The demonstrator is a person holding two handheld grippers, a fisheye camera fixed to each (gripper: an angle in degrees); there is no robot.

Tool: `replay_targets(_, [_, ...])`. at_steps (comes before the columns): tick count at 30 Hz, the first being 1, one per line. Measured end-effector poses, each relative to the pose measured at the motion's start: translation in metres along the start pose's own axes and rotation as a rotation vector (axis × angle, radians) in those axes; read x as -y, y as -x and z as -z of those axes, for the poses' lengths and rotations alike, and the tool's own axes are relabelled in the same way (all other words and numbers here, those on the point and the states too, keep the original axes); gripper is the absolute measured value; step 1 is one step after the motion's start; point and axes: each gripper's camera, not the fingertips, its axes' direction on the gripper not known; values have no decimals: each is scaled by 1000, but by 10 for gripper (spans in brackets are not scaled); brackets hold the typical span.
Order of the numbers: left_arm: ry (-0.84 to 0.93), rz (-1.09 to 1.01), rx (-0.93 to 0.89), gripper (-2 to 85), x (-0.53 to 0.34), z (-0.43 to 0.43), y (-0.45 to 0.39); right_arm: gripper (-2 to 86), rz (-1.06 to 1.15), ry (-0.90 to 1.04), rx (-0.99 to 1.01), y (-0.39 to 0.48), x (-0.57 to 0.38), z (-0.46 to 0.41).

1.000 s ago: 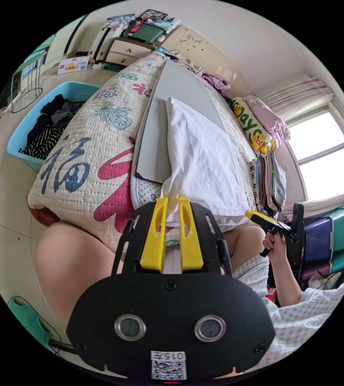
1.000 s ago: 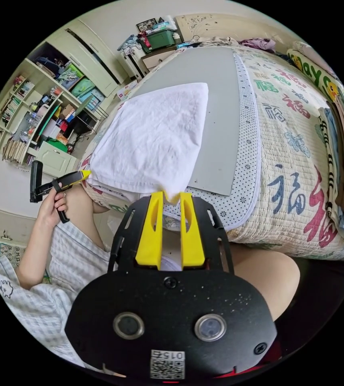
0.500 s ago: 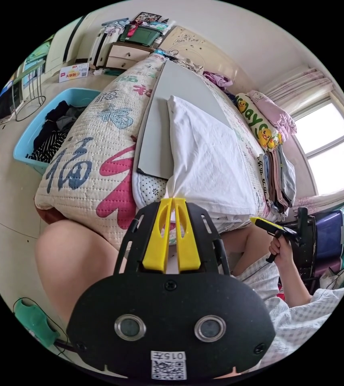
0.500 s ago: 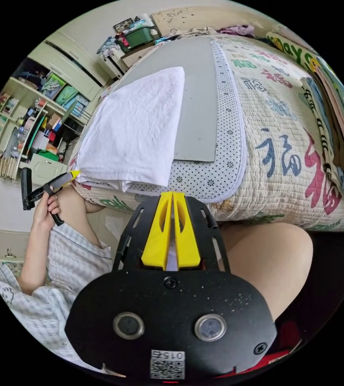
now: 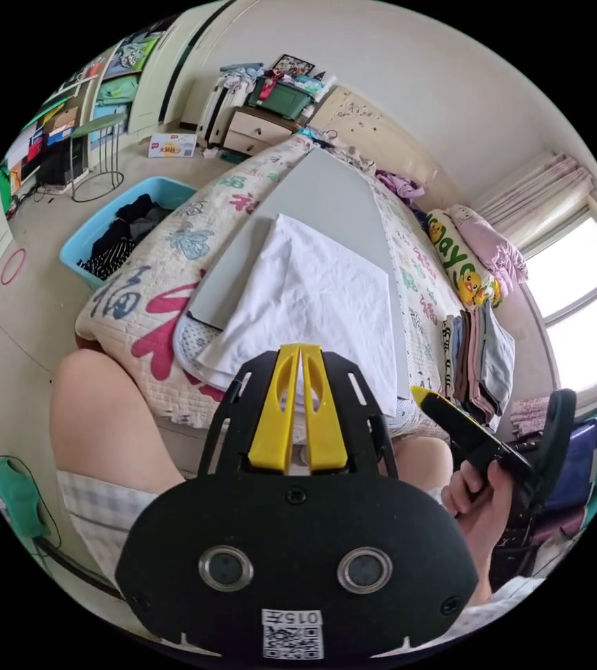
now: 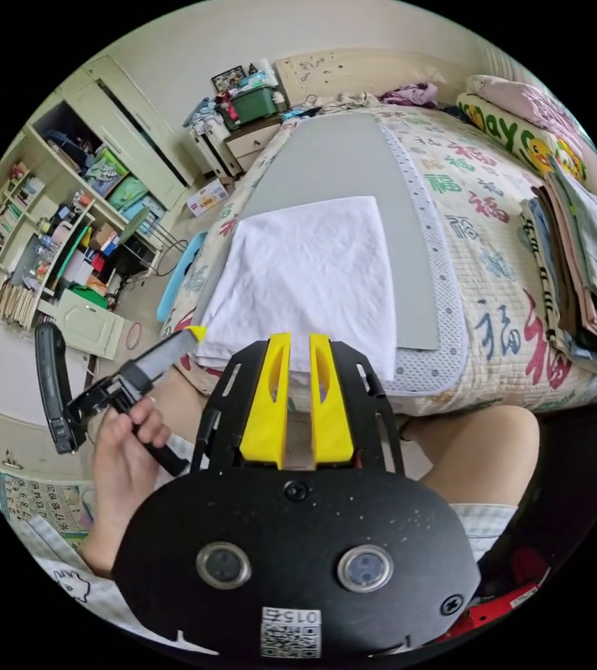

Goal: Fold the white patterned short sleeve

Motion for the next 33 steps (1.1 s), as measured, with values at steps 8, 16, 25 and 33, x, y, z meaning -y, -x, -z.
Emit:
replay_targets(8, [65,45,-21,-4,-6,-40,-26,68,89,48,-239,88,31,-7])
replay_targets(16, [30,103,1,-5,7,-53,-13,61,79,48,-230,112,67,5])
replay_targets(25, [14,308,-4,-4,9,-75,18,47,65,201,-347,146,105,-23])
replay_targets(33, [43,402,-114,-4,8,-86,47,58,-3,212,-309,165,135,-20])
